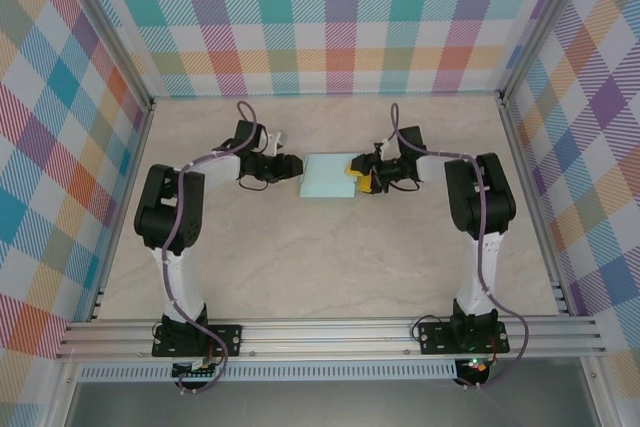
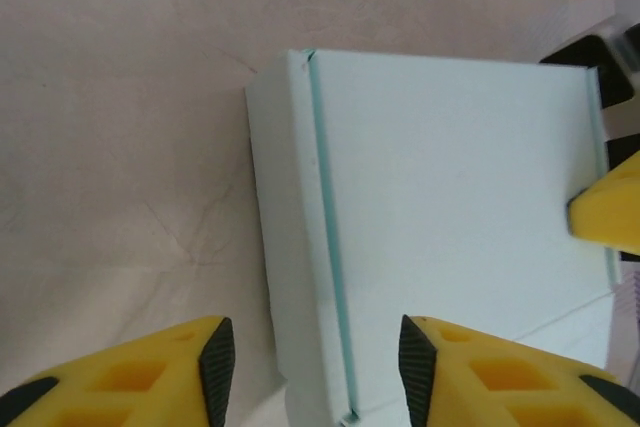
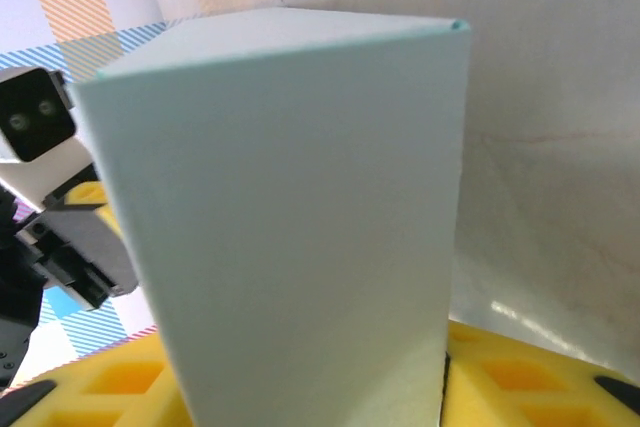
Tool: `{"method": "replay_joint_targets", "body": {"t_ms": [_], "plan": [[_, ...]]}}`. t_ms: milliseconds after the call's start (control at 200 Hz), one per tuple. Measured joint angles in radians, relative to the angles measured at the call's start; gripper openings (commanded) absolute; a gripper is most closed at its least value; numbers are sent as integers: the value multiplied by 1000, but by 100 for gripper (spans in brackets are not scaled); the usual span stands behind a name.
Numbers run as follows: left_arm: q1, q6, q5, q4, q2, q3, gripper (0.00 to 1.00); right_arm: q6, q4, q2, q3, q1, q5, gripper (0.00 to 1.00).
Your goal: Fold the paper box
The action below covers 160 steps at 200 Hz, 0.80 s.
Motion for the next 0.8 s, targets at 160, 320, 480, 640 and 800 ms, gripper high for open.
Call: {"method": "replay_joint_targets", "body": {"t_ms": [160, 320, 480, 640, 800], "plan": [[34, 17, 3, 70, -192, -51, 100, 24, -95, -84, -26, -6, -2, 49], [46, 52, 61, 171, -325, -69, 100, 50, -217, -180, -38, -18, -26, 47], [39, 205, 166, 156, -314, -122, 100, 85, -318, -234, -44, -41, -66, 45], [-10, 512, 202, 143, -435, -370, 100, 125, -402, -249, -74, -54, -104, 43], [-100, 765, 182, 227, -625, -535, 100, 144, -484, -269, -100, -54, -144, 42]]}}
